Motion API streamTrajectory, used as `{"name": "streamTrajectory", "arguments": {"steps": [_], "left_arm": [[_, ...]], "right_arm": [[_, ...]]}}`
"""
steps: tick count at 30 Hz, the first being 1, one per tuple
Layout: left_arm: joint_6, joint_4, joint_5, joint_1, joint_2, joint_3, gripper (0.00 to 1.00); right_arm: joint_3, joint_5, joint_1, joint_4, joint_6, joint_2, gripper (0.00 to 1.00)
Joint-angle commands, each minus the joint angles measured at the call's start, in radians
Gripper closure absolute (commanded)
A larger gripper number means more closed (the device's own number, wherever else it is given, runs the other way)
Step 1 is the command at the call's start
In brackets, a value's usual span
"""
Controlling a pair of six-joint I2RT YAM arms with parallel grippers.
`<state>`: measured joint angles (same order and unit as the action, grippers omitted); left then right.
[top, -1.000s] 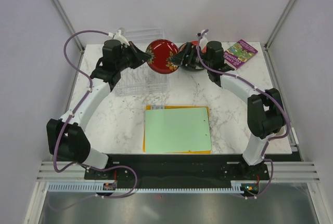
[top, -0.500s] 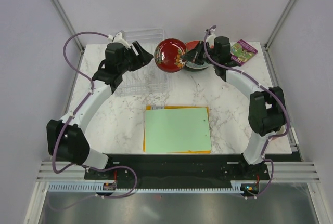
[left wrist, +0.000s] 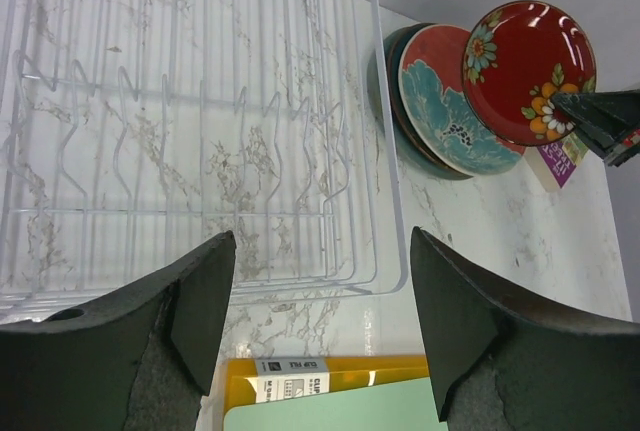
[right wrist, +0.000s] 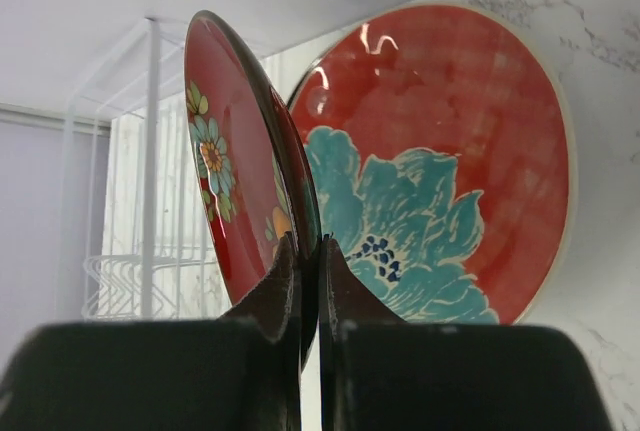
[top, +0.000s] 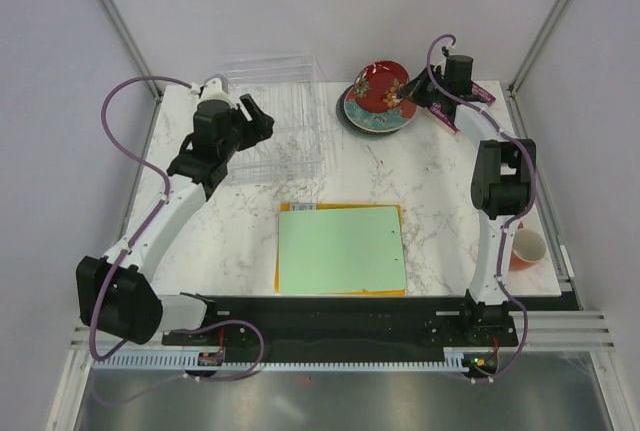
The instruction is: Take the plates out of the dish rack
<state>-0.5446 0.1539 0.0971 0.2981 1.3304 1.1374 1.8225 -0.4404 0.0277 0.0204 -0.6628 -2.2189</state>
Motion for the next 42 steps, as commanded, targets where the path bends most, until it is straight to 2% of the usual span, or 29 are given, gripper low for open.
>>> {"name": "streamTrajectory", "arguments": {"steps": [1, 12, 13, 14, 17, 23, 26, 31, 35, 38, 42], "left_arm": [[0.061, -0.016, 0.044, 0.001, -0.088, -0.044, 0.23], [0.086, -0.024, 0.105, 0.003, -0.197, -0.165, 0.22], [0.086, -0.022, 0.105, 0.003, -0.203, -0.168, 0.22], [0.086, -0.017, 0.105, 0.003, -0.206, -0.172, 0.22], [0.080, -0.007, 0.107, 0.001, -0.215, -0.182, 0.22], [0.101, 0.012, 0.141, 0.003, -0.241, -0.206, 0.22], [0.133, 0.019, 0.161, 0.003, -0.261, -0.226, 0.22], [0.187, 0.053, 0.188, 0.003, -0.283, -0.235, 0.21], [0.206, 0.111, 0.152, 0.004, -0.289, -0.211, 0.21], [0.216, 0.122, 0.102, 0.012, -0.329, -0.222, 0.21], [0.229, 0.108, 0.095, 0.024, -0.419, -0.280, 0.21]], "right_arm": [[0.103, -0.009, 0.011, 0.015, 0.014, -0.048, 1.00], [0.110, 0.035, 0.009, 0.062, 0.061, -0.119, 0.99], [0.103, 0.038, 0.008, 0.065, 0.065, -0.117, 0.95], [0.094, 0.051, 0.008, 0.069, 0.071, -0.105, 0.78], [0.061, 0.068, 0.009, 0.079, 0.092, -0.082, 0.35], [0.028, 0.106, 0.009, 0.125, 0.146, -0.029, 0.18], [-0.017, 0.161, 0.011, 0.144, 0.195, 0.045, 0.04], [-0.139, 0.313, 0.018, 0.177, 0.330, 0.221, 0.02], [-0.299, 0.464, 0.063, 0.199, 0.429, 0.483, 0.02], [-0.449, 0.576, 0.122, 0.211, 0.472, 0.672, 0.02], [-0.685, 0.753, 0.277, 0.213, 0.460, 0.899, 0.02]]}}
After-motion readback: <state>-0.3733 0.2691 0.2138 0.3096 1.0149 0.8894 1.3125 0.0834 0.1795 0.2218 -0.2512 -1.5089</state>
